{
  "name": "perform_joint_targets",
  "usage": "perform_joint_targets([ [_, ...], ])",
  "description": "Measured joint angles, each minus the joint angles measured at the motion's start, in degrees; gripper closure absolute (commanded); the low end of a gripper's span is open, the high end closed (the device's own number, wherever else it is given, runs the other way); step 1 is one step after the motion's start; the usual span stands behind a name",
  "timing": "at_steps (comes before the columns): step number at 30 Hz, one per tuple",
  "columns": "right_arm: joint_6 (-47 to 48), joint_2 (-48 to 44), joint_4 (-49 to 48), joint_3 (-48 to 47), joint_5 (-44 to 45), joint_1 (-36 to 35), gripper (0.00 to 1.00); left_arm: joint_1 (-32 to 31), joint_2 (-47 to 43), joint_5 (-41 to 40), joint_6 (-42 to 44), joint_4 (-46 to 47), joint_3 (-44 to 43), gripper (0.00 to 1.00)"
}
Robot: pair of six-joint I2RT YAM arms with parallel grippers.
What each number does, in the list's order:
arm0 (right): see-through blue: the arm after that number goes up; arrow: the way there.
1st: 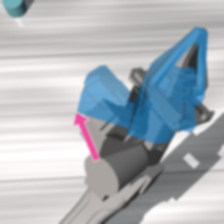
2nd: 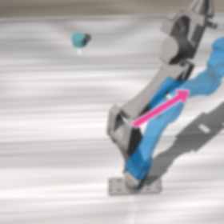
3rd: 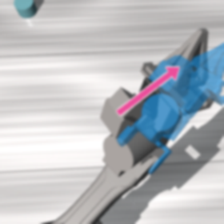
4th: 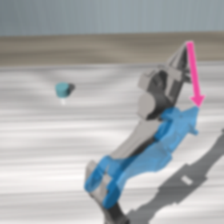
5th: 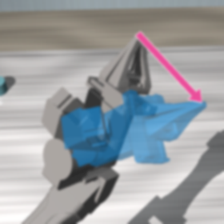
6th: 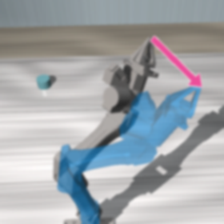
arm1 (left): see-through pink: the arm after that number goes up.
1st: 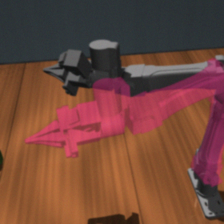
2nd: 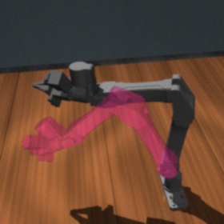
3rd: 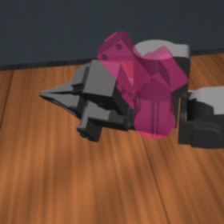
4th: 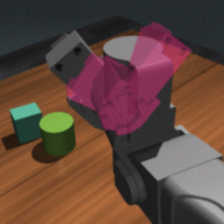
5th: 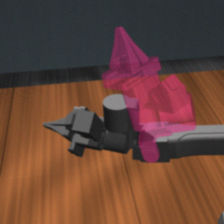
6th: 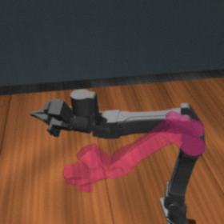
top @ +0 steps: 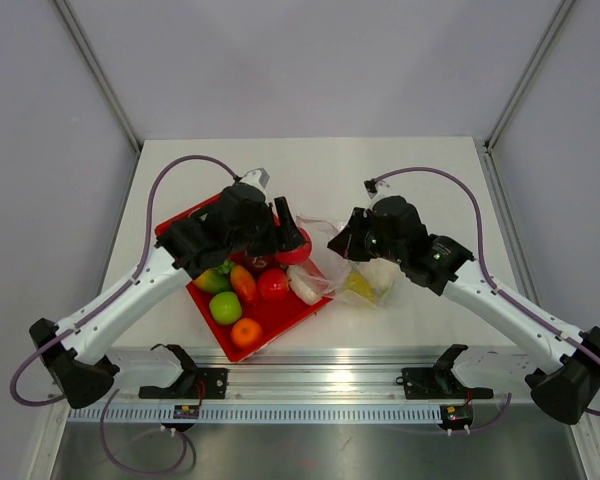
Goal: Place the food in the zip-top bag and seal the zipper
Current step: Place the fake fruit in the zipper food storage bag, then pick up the fake fruit from the bin.
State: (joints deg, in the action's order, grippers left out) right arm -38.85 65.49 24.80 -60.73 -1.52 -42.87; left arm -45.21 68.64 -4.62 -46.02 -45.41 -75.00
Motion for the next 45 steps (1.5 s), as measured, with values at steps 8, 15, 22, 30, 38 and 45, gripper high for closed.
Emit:
perform_joint_targets([
  [8,-0.48,-0.68,-0.09,0.00,0.33,-0.33,1.00,0.07,6.38,7.10,0.68,5.51,0.15,0.02],
  [15,-0.46,-0.72,-0.07,0.02,0.50,-0.33,1.00,0.07,5.64,7.69,3.37,4.85,-1.09,0.12],
  [22,-0.46,-0.72,-0.07,0.00,0.50,-0.33,1.00,2.58,-3.80,2.01,6.43,2.08,-2.23,0.17],
  [30,-0.46,-0.72,-0.07,0.02,0.50,-0.33,1.00,5.53,-11.21,-4.92,6.43,-2.97,6.03,0.18],
  [38,-0.46,-0.57,-0.11,0.00,0.39,-0.33,1.00,5.53,-12.96,-8.48,5.25,-8.57,20.96,0.20],
  [45,-0.46,1.09,-0.17,0.00,-0.02,-0.37,1.00,5.53,-9.44,-6.40,5.38,-5.01,23.10,0.13],
])
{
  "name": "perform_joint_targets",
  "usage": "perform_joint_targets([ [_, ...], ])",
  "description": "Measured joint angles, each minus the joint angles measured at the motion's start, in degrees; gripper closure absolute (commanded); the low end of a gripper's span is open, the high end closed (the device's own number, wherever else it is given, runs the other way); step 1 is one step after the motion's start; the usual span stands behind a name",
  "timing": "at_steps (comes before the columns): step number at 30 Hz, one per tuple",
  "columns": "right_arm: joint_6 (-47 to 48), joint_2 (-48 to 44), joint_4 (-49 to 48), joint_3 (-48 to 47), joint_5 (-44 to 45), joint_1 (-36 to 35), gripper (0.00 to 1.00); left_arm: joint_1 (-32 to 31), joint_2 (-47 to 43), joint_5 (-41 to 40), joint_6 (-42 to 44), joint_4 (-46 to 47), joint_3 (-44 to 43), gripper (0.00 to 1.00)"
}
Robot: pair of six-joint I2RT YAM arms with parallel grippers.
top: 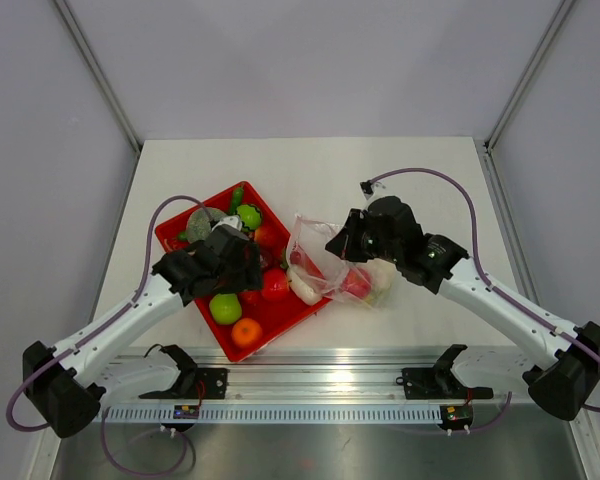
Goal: Place the food in the zip-top bag and seal the zipper
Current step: Pick up the fake fruit from the bin.
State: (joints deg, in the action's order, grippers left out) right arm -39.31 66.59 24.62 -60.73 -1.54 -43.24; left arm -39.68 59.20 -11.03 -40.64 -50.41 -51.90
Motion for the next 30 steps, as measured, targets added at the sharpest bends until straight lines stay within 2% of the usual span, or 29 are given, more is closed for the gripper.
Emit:
perform_joint_targets([
  [9,0.02,0.11,0.07,-0.07,-0.09,-0.17,1.00,0.00,9.81,1.79,-3.30,8.20,0.00,0.07],
  [15,0.04,0.11,0.07,-0.11,-0.09,-0.24,1.00,-1.53,15.67,2.62,-5.16,11.76,-0.15,0.07],
  [25,0.04,0.11,0.09,-0.11,-0.07,-0.26,1.00,-3.89,18.53,2.16,-5.97,14.25,-0.13,0.06],
  [30,0.02,0.11,0.09,-0.11,-0.07,-0.26,1.00,-3.96,19.87,0.96,-5.49,15.93,-0.07,0.11],
])
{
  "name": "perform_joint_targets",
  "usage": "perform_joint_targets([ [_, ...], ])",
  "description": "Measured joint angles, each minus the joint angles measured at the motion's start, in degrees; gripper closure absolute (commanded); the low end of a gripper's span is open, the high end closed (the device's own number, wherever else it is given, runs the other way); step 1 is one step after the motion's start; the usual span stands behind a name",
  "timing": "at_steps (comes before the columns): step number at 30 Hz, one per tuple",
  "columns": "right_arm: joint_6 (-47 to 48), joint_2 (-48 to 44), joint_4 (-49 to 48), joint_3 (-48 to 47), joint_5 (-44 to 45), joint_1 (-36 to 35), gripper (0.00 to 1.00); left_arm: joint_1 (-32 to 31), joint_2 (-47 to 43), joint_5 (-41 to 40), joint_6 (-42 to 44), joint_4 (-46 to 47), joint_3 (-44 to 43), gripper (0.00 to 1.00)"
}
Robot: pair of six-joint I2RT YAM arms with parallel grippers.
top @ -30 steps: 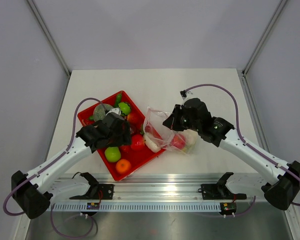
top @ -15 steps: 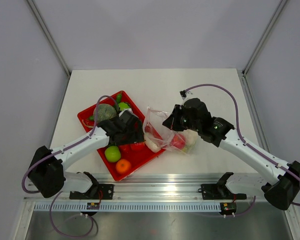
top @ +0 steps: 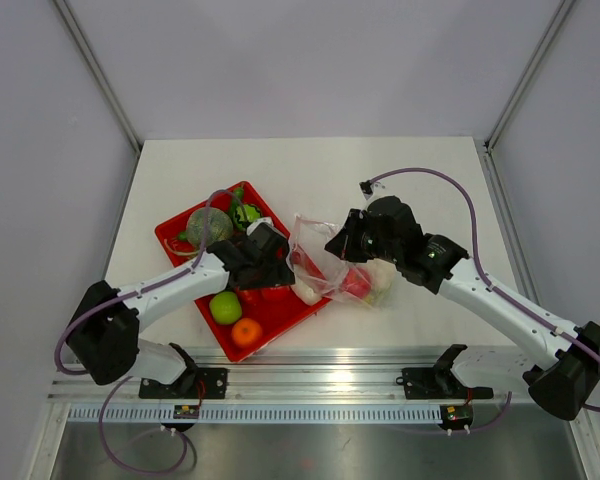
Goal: Place the food in the zip-top bag and seal the zipper
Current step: Pick up the fake fruit from the bin, then place the fake fruit in the zipper food storage bag.
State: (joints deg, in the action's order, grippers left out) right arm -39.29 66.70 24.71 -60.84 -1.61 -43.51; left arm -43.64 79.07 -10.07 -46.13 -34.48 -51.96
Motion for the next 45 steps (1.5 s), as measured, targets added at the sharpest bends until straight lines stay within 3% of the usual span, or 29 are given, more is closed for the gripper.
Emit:
perform_joint_targets([
  [9,0.00,0.00,-0.02,0.00,0.00,0.00,1.00,-1.38,3.76,-2.93,0.20,0.35,0.00,0.12],
  [14,0.00,0.00,0.00,0.00,0.00,0.00,1.00,-1.51,4.02,-3.76,-0.11,0.39,0.00,0.38],
  [18,0.00,-0.02,0.02,0.00,0.02,0.00,1.00,-1.75,3.21,-4.02,-0.28,-0.35,0.00,0.46],
  [24,0.02,-0.07,0.15,0.00,0.09,-0.02,1.00,-1.79,-4.63,-3.96,0.26,-6.58,-1.44,0.49],
  [32,0.00,-0.37,0.46,0.00,0.07,-0.07,1.00,-1.64,-16.13,-4.11,3.13,-17.75,-12.98,0.54],
  [38,0.00,-0.48,0.48,0.00,0.04,-0.28,1.00,-1.46,-16.28,-0.76,5.25,-19.89,-22.71,0.54],
  [45,0.00,-1.49,0.92,0.00,0.46,-0.44,1.00,-1.46,-11.13,8.61,6.05,-13.92,-27.82,0.54],
])
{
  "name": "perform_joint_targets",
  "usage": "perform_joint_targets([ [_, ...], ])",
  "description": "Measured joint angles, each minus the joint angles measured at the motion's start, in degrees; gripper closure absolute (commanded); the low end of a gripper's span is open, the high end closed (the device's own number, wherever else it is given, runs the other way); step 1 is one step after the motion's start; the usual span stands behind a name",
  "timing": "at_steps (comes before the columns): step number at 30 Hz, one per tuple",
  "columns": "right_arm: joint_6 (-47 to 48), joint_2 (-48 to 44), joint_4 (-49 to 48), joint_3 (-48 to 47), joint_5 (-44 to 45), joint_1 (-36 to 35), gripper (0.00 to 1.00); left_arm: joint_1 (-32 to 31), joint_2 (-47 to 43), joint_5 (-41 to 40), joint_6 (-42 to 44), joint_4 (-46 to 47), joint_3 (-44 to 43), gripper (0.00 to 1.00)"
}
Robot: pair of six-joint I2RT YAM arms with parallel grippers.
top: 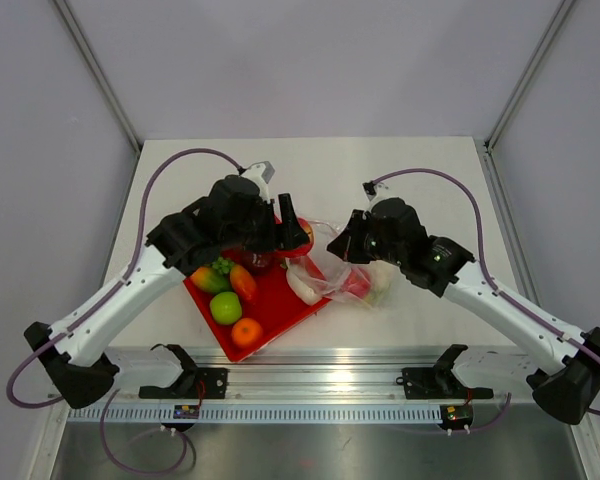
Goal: Place the food in the zip-top bag and seal the zipper
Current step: Place the fake fruit in the zipper food storage bag.
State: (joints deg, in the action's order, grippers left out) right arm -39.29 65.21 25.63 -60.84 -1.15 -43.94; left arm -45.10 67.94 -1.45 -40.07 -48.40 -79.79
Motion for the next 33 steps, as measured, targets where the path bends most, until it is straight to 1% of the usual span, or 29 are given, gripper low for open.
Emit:
perform_joint_targets([
  [2,0.00,-0.50,0.22,0.00,0.07,-0.02,1.00,0.00,2.38,2.82,-0.02,1.88,0.02,0.53],
  [3,0.00,-0.81,0.42,0.00,0.17,-0.04,1.00,0.00,3.58,3.91,-0.04,2.71,0.07,0.51],
  [4,0.00,-1.05,0.57,0.00,0.17,-0.04,1.00,0.00,4.72,5.03,-0.07,3.58,0.17,0.35],
  [5,0.00,-1.38,0.76,0.00,0.17,-0.09,1.00,0.00,5.62,5.99,-0.17,4.57,0.50,0.21],
  [7,0.00,-1.88,0.81,0.00,0.20,-0.17,1.00,0.00,7.13,7.85,-0.26,6.10,1.29,0.04],
  [8,-0.02,-2.05,0.94,0.00,0.26,-0.20,1.00,0.00,7.65,8.66,-0.26,6.45,1.62,0.02],
  [13,-0.02,-2.27,1.03,0.00,0.24,-0.22,1.00,0.04,8.13,10.38,-0.20,6.56,1.46,0.01],
  [18,-0.02,-2.27,1.03,0.00,0.24,-0.26,0.99,0.04,7.13,9.70,1.79,4.02,-2.03,0.01],
  [21,-0.02,-2.27,1.01,0.00,0.22,-0.28,1.00,0.42,5.44,9.05,2.95,2.99,-4.26,0.04],
  [25,-0.02,-2.27,1.01,0.00,0.22,-0.28,0.99,2.10,1.55,7.67,4.02,1.22,-4.33,0.10],
  [29,0.00,-2.47,1.18,-0.02,0.24,-0.28,1.00,6.05,-3.65,5.53,4.74,0.00,-0.26,0.11],
  [33,0.26,-3.30,2.32,-0.74,1.09,-0.31,0.99,8.11,-7.21,1.95,5.09,-2.84,5.81,0.12],
])
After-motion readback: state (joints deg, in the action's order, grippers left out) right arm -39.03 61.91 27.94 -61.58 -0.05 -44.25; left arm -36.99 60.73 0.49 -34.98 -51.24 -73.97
